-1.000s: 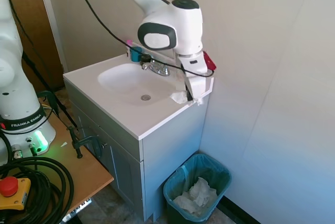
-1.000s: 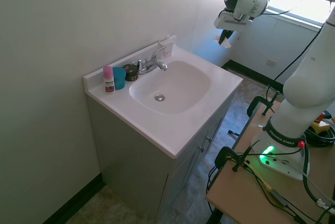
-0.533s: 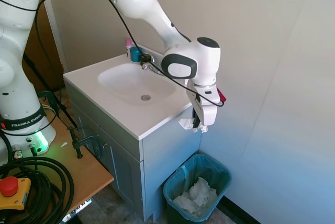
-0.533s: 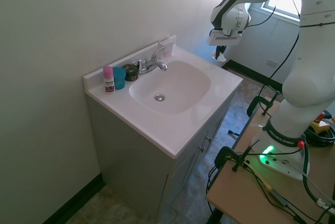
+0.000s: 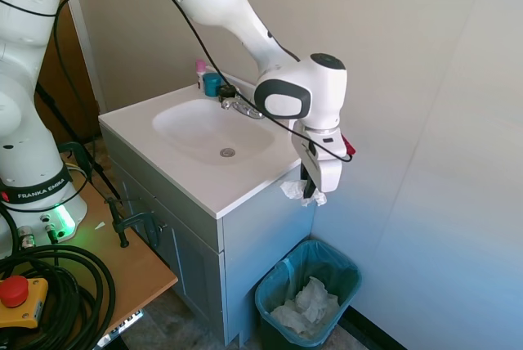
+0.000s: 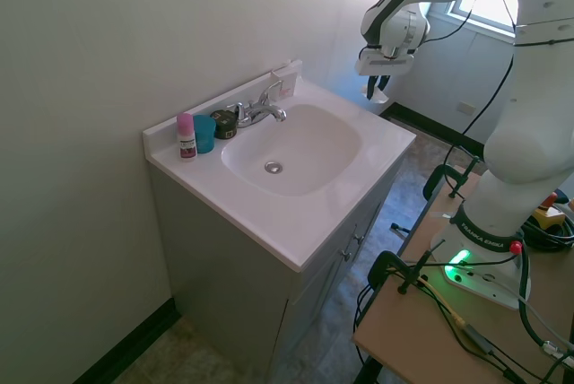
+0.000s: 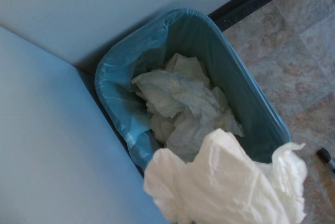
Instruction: Throw the tissue in the trash bin
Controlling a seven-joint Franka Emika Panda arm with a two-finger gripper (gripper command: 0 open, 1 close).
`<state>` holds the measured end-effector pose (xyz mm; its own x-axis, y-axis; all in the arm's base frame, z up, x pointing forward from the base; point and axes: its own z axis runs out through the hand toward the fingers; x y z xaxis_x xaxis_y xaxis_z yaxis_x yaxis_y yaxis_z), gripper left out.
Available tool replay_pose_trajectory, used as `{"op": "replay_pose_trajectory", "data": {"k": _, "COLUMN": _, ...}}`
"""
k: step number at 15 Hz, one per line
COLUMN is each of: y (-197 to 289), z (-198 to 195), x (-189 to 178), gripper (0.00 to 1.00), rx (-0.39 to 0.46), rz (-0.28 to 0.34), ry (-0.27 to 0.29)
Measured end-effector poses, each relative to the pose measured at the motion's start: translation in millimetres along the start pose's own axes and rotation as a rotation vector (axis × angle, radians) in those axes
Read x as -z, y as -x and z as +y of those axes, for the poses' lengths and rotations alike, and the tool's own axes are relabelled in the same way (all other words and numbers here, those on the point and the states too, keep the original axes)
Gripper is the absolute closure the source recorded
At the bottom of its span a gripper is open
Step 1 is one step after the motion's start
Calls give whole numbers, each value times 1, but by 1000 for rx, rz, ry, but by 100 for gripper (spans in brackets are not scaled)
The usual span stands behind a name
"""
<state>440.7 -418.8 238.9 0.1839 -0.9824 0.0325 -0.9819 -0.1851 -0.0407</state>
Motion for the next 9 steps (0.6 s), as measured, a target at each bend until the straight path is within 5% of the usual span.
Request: {"op": "replay_pose_trajectory", "data": {"k": 9, "y": 22, "z": 13, "x": 67, "gripper": 0, "rx": 58, "rz": 14, "ry": -95}}
